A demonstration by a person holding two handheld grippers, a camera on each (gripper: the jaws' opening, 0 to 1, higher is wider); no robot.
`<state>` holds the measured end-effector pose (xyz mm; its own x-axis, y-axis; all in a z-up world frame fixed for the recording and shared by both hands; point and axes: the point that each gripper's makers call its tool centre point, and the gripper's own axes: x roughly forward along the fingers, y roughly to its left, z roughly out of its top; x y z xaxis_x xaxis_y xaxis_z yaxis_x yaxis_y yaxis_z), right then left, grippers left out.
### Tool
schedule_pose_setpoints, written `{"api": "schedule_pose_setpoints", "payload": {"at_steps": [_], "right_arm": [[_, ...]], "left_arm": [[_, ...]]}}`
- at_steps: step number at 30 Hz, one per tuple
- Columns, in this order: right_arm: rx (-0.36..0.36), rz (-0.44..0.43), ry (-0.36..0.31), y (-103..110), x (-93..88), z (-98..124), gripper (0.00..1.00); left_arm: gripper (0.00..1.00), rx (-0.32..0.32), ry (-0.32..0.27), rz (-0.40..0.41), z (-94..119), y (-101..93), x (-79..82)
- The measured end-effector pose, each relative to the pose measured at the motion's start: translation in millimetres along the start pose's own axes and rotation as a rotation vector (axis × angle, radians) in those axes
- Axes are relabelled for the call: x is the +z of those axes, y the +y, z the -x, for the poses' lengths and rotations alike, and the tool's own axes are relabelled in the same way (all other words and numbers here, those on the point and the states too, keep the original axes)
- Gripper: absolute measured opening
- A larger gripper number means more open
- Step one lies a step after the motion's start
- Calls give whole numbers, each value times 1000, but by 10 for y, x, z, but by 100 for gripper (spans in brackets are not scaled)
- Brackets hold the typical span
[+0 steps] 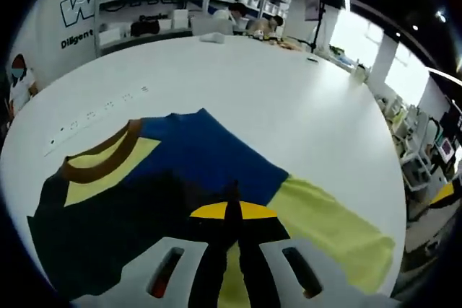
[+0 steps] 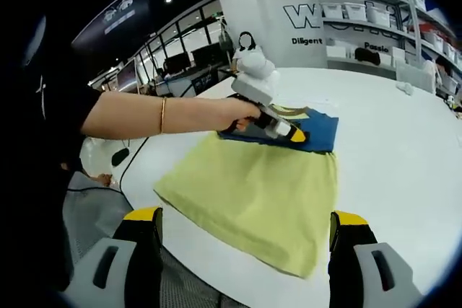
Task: Fold the garment on the visible template until the final outline fits inside the template.
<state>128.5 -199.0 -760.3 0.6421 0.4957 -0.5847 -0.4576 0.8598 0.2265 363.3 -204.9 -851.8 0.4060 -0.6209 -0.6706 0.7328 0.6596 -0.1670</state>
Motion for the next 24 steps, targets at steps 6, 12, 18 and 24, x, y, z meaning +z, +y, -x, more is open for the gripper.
{"api": "schedule_pose_setpoints", "payload": {"at_steps": [6, 12, 18, 24], "right_arm": [[-2, 0, -2, -5, 7, 0, 99], [-5, -3, -2, -15, -8, 8, 99], [-9, -3, -5, -33, -5, 5, 99], [-9, 2, -5, -35, -2, 2, 99]], "left_arm": [[1, -35, -22, 25, -57, -52, -28], [7, -70, -65, 43, -55, -101, 6], [33, -62, -105, -1, -37, -116, 96], [53, -73, -159, -10, 64, -101, 219]]}}
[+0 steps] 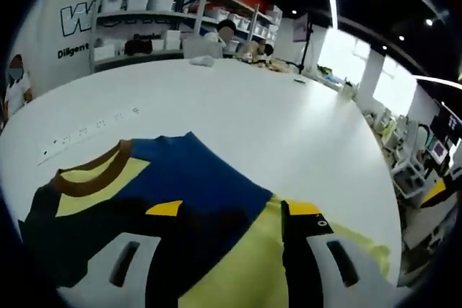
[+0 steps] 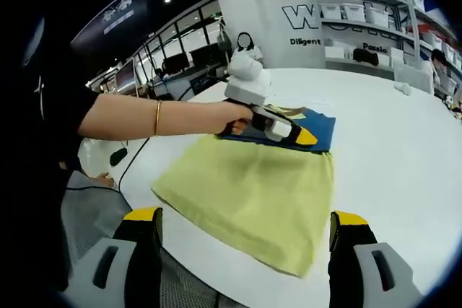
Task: Fold the garment on the visible template until the final outline fits inside the template.
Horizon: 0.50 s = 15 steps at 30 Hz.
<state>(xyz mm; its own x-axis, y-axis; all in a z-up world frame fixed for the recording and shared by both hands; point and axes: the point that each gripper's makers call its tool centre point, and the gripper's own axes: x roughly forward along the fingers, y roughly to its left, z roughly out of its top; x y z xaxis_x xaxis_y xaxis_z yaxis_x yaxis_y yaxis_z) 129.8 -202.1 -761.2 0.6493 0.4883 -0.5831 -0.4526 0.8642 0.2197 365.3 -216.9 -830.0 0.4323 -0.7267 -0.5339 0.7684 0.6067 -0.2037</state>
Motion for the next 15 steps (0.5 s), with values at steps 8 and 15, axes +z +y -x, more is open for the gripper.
{"api": "schedule_pose_setpoints", "payload": {"at_steps": [8, 15], "right_arm": [[1, 5, 5, 1, -18, 0, 99], [2, 8, 5, 2, -1, -3, 99]], "left_arm": [[56, 17, -13, -29, 147, 166, 21], [55, 32, -8, -65, 262, 254, 7]]}}
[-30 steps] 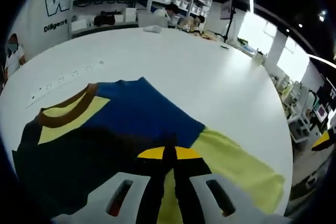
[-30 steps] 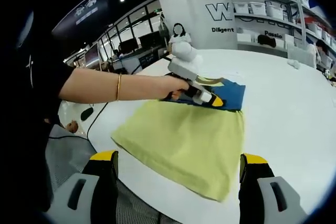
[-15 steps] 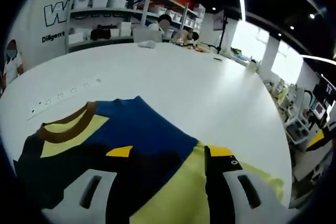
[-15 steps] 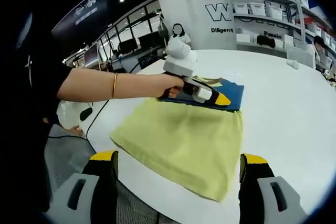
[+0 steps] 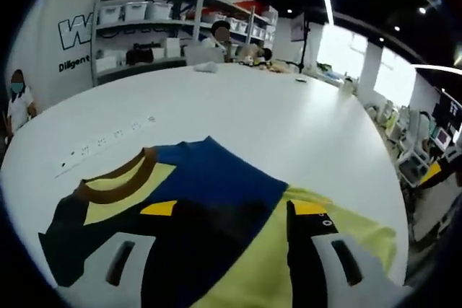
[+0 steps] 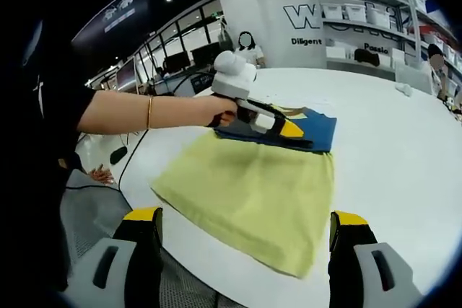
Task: Fold the garment on the visible template until the final outline fits inside the template.
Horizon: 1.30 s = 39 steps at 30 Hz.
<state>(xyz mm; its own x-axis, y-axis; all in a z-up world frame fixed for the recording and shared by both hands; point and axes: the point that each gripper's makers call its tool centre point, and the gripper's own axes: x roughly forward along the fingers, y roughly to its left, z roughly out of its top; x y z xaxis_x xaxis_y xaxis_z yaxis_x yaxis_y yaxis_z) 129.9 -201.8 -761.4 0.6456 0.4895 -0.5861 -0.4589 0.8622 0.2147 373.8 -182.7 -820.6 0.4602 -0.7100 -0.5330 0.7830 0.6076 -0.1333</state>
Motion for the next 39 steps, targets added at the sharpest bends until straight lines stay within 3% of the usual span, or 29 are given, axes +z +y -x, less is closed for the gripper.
{"api": "schedule_pose_setpoints", "payload": {"at_steps": [12, 24, 28, 38, 39], "right_arm": [[6, 0, 0, 21, -7, -7, 99], [0, -12, -5, 0, -20, 10, 99], [-3, -19, -5, -13, -28, 17, 99], [-6, -22, -4, -25, -41, 17, 99], [-6, -22, -4, -25, -42, 16, 99]], "left_arm": [[38, -37, 36, 32, 40, -31, -176], [38, -56, 50, 49, -66, -96, -260], [37, -61, 35, 103, -93, -113, -219], [5, -33, 43, 146, -114, -20, -243], [5, -35, 43, 148, -115, -21, -243]]}}
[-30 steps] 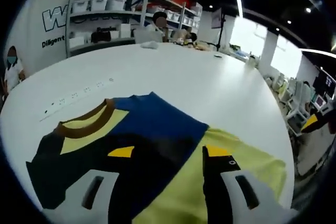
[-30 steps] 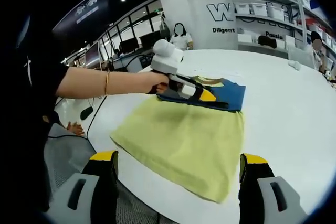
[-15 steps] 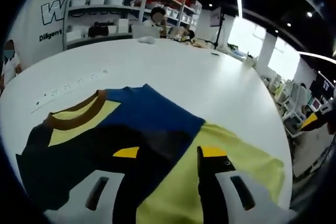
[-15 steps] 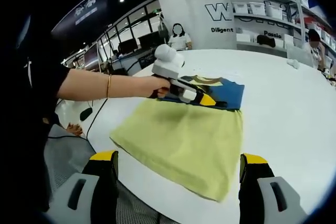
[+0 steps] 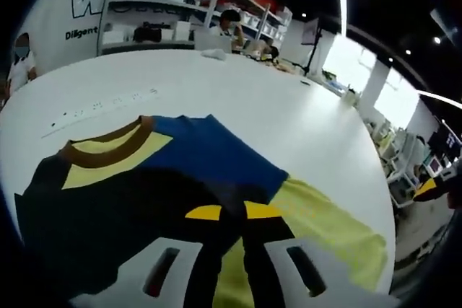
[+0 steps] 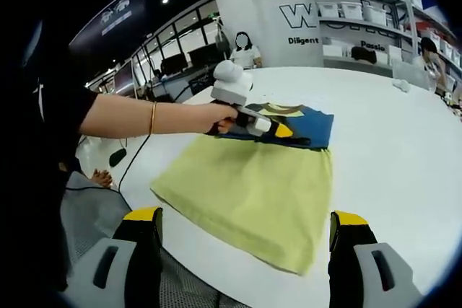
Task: Fold the garment on the visible template until the final outline fits inside the template.
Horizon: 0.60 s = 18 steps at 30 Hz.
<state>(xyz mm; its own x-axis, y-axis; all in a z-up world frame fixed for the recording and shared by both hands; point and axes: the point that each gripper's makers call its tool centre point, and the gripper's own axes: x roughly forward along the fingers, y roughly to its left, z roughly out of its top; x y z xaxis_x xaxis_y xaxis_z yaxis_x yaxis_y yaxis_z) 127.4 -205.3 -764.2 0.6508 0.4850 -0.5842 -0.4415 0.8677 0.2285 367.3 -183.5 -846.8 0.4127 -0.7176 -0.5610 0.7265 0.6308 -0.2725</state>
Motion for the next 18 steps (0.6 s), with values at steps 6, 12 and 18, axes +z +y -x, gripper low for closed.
{"api": "schedule_pose_setpoints", "payload": {"at_steps": [6, 12, 18], "right_arm": [[-3, -4, -1, -9, -6, -2, 99], [-7, -10, -1, -24, -15, 0, 99], [-10, -12, 2, -34, -25, 1, 99]], "left_arm": [[5, -13, -22, 5, -24, -21, 87], [20, -32, -59, -37, -116, -102, 282], [26, -37, -57, -81, -191, -136, 333]]}}
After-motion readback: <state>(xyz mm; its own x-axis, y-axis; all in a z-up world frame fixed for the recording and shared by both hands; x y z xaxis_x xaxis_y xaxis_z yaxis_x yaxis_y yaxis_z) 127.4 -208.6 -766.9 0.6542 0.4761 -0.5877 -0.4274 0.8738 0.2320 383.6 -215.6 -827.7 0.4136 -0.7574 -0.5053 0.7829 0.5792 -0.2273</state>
